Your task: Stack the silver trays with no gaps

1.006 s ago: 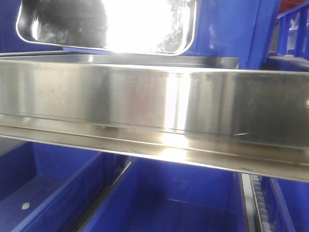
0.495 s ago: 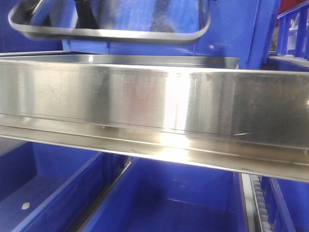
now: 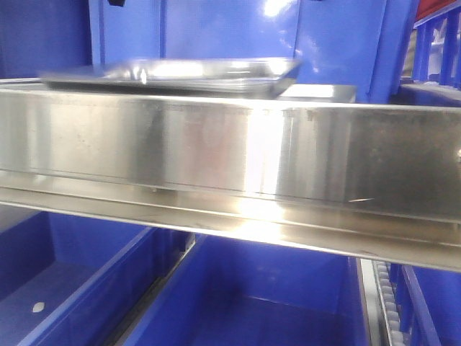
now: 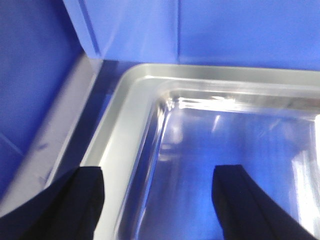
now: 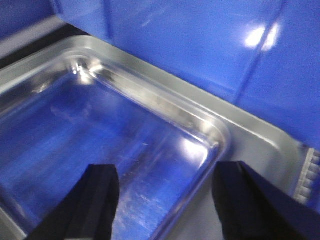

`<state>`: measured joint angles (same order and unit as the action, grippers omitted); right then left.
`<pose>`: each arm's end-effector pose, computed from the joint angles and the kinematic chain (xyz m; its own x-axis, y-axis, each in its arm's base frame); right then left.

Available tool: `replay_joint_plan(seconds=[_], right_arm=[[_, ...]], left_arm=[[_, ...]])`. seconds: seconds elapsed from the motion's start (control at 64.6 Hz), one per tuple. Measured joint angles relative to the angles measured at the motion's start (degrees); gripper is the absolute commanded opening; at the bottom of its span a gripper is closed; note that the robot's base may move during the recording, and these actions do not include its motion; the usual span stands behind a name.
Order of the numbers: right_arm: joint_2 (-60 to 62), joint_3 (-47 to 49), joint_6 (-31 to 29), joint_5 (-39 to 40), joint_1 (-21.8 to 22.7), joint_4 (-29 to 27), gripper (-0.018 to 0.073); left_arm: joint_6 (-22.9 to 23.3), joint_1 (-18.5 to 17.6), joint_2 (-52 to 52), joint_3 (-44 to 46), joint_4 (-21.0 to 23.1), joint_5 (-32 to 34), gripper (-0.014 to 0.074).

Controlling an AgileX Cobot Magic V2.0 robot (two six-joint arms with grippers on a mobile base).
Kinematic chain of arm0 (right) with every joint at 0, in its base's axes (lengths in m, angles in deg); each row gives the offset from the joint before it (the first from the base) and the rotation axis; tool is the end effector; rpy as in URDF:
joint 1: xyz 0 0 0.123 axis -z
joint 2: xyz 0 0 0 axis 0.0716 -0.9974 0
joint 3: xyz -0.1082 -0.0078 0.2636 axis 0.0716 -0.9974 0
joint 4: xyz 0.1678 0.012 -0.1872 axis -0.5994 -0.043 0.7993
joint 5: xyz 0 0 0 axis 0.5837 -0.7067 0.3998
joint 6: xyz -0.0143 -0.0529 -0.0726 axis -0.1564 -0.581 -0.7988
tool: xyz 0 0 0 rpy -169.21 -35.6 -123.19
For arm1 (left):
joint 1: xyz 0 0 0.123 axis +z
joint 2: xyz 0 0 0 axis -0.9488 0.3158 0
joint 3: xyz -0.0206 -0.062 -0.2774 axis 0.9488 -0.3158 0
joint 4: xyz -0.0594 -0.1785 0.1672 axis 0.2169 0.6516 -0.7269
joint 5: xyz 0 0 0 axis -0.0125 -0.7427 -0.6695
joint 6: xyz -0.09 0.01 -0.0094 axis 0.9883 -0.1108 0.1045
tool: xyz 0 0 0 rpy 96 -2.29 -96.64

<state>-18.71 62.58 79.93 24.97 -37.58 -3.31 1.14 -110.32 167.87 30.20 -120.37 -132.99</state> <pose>0.2458 0.1767 0.3379 -0.5616 -0.0793 -0.8236 -0.2442 0.9669 0.0735 0.2747 -0.1620 0.3581 -0.5680 0.1916 -0.8004 0.1215 0.9814 0.1487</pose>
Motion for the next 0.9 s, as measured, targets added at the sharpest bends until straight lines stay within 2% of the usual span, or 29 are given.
replay_joint_plan(seconds=[0.093,0.17,0.263,0.294,0.356,0.433,0.898], right_arm=[[0.0,0.0,0.0,0.1,0.0,0.1,0.0305],[0.0,0.0,0.0,1.4,0.0,0.0,0.0258],[0.0,0.0,0.0,2.1,0.0,-0.5,0.009],[0.0,0.0,0.0,2.2,0.0,-0.6,0.0017],[0.0,0.0,0.0,2.3,0.0,-0.9,-0.01],[0.0,0.0,0.0,2.5,0.0,-0.9,-0.0066],[0.0,0.0,0.0,3.6,0.0,-0.9,-0.0069]], left_arm=[[0.0,0.0,0.0,0.0,0.0,0.0,0.0325],[0.0,0.0,0.0,0.0,0.0,0.3,0.0237],[0.0,0.0,0.0,0.0,0.0,0.4,0.0],[0.0,0.0,0.0,0.0,0.1,0.5,-0.0039],[0.0,0.0,0.0,0.0,0.5,0.5,0.0006],[0.0,0.0,0.0,0.0,0.7,0.5,0.0012],[0.0,0.0,0.0,0.0,0.7,0.5,0.0012]])
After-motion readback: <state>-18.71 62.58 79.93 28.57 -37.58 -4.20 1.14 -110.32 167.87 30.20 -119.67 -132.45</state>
